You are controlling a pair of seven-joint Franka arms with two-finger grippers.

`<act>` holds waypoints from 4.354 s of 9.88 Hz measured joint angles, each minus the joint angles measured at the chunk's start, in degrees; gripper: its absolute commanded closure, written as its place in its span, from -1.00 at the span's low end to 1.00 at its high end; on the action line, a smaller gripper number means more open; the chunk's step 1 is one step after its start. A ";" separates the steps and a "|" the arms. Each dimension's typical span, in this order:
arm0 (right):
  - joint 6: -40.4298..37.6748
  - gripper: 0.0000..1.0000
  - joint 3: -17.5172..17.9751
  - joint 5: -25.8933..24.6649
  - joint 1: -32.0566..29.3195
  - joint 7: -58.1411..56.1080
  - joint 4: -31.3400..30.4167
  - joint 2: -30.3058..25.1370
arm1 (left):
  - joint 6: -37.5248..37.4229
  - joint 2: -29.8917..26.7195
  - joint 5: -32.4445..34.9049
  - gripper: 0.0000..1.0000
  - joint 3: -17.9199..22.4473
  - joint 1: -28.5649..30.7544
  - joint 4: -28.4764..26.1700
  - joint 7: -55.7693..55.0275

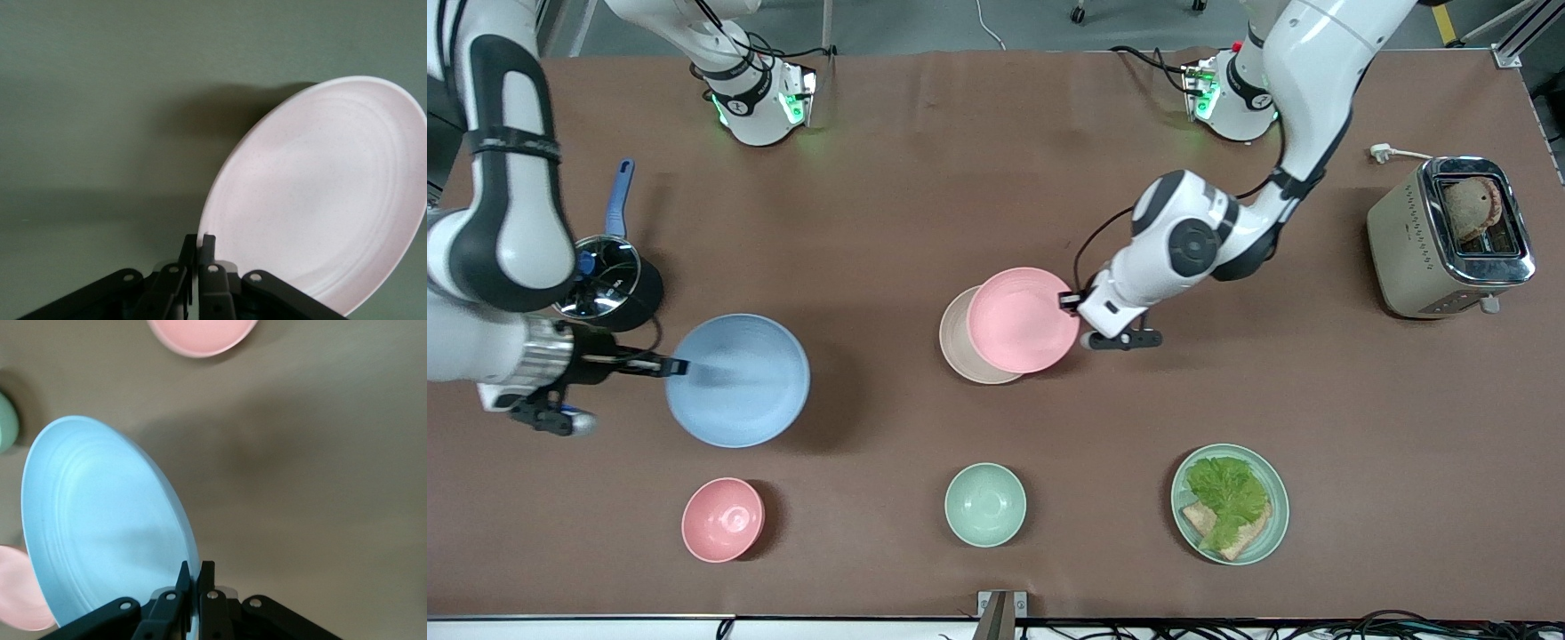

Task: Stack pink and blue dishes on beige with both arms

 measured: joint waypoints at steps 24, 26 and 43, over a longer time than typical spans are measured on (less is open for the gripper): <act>48.27 -1.00 27.64 -0.35 7.90 19.95 -24.42 4.91 | -47.57 -35.49 4.93 -1.00 34.98 0.79 17.71 44.04; 46.89 -1.00 24.97 -4.19 4.66 19.98 -23.81 0.22 | -49.42 -35.38 4.92 -1.00 35.09 0.86 21.17 44.04; -14.67 -1.00 0.39 -23.81 -5.85 -0.55 5.07 -24.05 | -58.19 -32.97 3.02 -1.00 34.90 3.70 26.79 43.73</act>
